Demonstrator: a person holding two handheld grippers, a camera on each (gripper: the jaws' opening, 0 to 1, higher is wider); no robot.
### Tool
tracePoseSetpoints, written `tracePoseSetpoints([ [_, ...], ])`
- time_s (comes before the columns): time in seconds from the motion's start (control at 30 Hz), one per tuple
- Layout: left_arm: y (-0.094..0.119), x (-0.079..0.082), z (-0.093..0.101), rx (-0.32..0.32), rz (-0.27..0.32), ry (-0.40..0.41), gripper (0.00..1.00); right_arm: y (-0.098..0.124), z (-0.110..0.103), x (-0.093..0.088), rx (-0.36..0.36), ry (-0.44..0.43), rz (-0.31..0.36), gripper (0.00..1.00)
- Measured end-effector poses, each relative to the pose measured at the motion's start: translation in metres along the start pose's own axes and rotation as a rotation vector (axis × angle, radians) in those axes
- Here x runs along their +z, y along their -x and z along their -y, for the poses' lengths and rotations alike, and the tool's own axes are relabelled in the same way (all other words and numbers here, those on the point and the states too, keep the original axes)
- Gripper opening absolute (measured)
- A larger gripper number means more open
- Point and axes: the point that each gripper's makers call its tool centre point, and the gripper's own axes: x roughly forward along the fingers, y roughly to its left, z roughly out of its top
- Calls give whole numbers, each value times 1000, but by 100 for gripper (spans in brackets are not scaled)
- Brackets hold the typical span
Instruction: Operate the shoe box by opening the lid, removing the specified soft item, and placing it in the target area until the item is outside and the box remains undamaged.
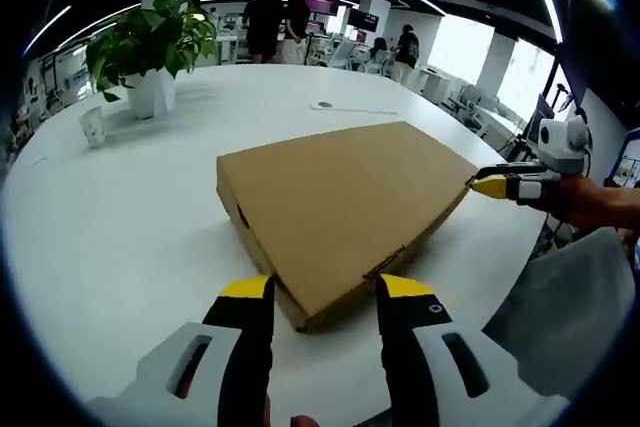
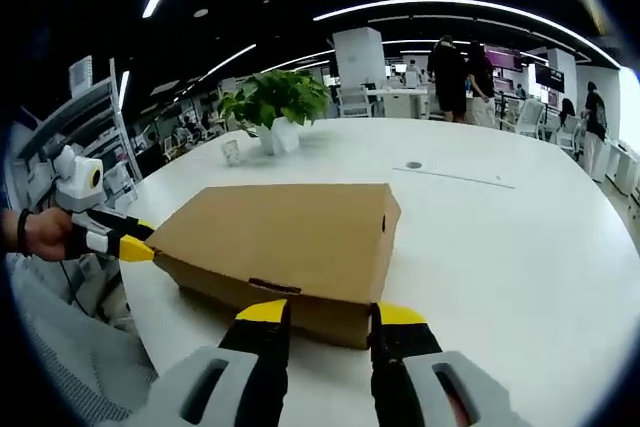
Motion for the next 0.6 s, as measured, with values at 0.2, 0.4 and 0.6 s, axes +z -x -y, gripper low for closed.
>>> tracePoseSetpoints([
  [0.2, 8, 6, 1, -4, 27, -10, 40, 6, -1, 9, -2, -18, 22, 27],
  [0.4, 14, 13, 3, 1, 53, -8, 39, 13, -1, 20, -4, -21, 50, 26],
  [0.6, 22, 22, 7, 1, 71, -25, 39, 17, -2, 31, -11, -41, 75, 26],
])
